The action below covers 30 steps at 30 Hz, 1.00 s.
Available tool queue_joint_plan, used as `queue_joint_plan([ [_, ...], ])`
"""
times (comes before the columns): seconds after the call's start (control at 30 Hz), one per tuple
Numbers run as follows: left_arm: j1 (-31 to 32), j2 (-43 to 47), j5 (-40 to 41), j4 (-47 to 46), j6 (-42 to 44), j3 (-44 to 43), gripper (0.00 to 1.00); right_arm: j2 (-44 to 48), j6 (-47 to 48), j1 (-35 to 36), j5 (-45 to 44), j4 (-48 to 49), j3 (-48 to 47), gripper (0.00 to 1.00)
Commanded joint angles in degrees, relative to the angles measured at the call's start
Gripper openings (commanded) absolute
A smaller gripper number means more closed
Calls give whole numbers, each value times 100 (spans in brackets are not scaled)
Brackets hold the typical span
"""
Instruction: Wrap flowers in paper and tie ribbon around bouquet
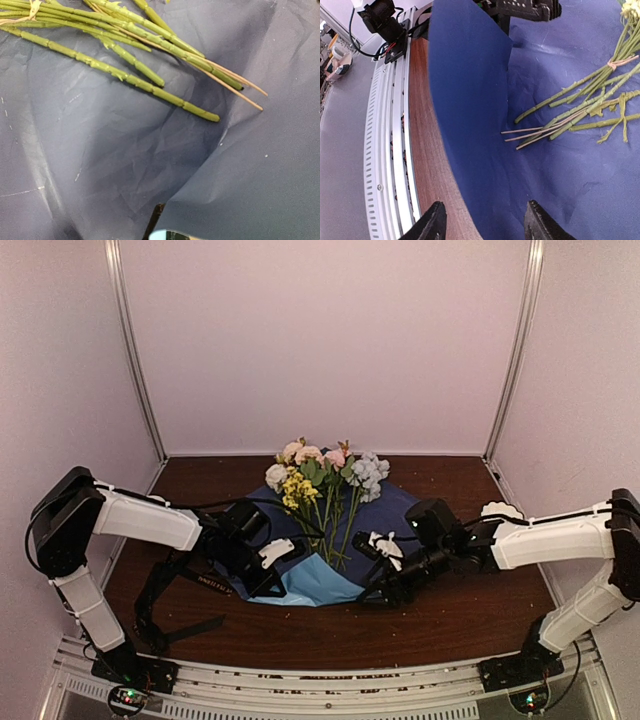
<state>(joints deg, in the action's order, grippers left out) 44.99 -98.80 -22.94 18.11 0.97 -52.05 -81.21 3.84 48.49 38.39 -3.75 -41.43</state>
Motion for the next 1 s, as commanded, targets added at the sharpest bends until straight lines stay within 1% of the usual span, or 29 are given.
queue_joint_plan([
  [0.0,-42,-25,13,43,16,-136,0,-190,-63,23,-172,64,-202,41],
  [0.07,-43,-18,11,55,17,-159,0,-239,-130,9,-448,17,-232,23],
  [0.17,-59,13,16,124,17,-211,0,-500,-349,-242,-707,-318,-411,9],
  [0.2,-60,25,33,160,17,-229,0,-597,-516,-342,-723,-370,-445,2],
  [0.23,-56,32,49,199,13,-241,0,-673,-642,-406,-754,-382,-463,0],
  [0.4,-56,-22,75,362,26,-293,0,-903,-1182,-590,-784,-95,-309,0],
  [0.53,-90,-190,201,777,69,-495,0,-967,-1701,-819,-897,342,-118,0],
  [0.67,-154,-419,332,1354,135,-808,0,-1116,-1729,-876,-922,465,-161,0],
  [0.77,-166,-464,367,1516,166,-954,0,-1319,-1727,-876,-926,363,-337,0],
  [0.83,-162,-451,268,1528,148,-978,7,-1440,-1754,-876,-953,286,-388,0],
  [0.93,-167,-417,171,1496,-51,-907,26,-1537,-1869,-885,-938,325,-372,0],
  [0.97,-163,-408,116,1482,-113,-861,30,-1564,-1915,-885,-896,404,-349,0],
])
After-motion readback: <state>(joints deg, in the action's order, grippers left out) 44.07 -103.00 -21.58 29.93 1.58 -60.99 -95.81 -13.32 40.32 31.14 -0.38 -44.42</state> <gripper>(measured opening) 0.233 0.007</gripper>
